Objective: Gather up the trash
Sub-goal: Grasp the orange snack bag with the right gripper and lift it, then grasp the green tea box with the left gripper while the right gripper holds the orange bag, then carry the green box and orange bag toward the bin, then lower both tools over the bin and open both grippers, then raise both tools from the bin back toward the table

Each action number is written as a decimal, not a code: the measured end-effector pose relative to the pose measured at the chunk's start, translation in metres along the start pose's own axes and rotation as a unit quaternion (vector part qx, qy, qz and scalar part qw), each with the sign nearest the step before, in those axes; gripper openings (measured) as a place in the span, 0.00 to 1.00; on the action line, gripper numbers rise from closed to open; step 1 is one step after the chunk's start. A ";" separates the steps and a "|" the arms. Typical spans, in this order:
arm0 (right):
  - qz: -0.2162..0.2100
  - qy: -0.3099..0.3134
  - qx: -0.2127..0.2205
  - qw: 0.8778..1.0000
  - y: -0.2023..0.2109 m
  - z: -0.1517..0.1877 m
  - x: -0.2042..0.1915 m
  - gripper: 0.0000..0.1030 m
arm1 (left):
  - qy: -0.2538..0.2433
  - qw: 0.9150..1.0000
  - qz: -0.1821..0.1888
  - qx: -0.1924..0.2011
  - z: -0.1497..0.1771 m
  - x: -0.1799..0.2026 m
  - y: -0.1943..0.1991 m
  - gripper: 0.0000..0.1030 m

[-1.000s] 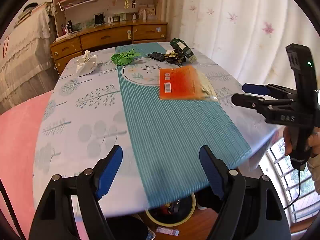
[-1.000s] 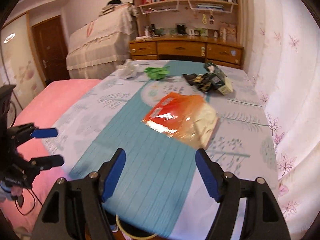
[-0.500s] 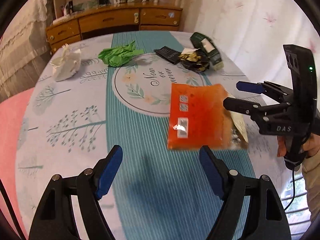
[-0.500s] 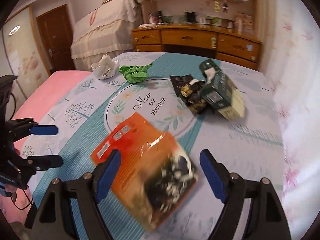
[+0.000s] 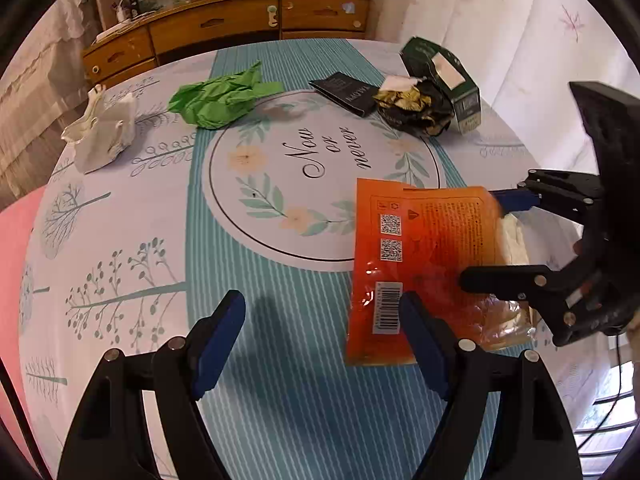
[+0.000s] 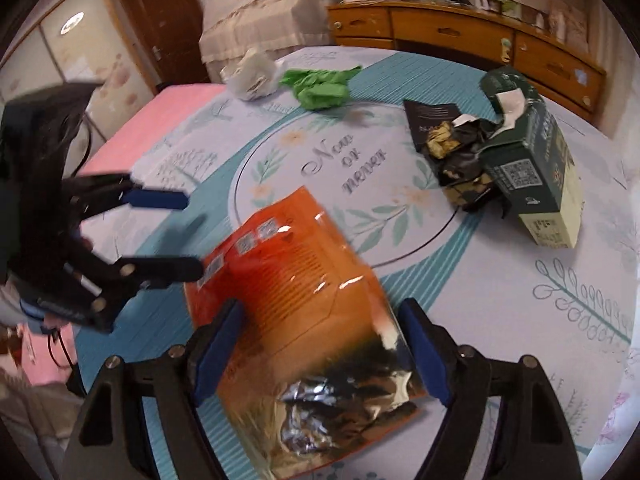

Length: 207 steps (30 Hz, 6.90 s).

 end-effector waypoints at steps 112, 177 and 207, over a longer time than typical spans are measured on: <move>0.147 -0.004 0.030 0.989 0.041 0.216 -0.303 0.02 | -0.122 0.989 0.082 -0.032 0.334 0.053 0.137 0.31; 0.094 -0.425 -0.148 0.888 -0.251 0.367 -0.131 0.30 | 0.021 0.971 0.005 -0.237 0.412 0.005 -0.173 0.74; 0.145 -0.239 -0.063 0.958 -0.084 0.320 -0.195 0.30 | -0.183 0.976 0.021 -0.117 0.405 0.055 0.007 0.74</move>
Point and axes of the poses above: each gripper's, at about its wrist camera, not at the fingertips, and y roughly against the way its jaws point, x to its right, z to its underside, the point moved 9 cm from there along -y, roughly the way its jaws point, and after that the axes turned 1 degree about -z, right-handed, at the moved point
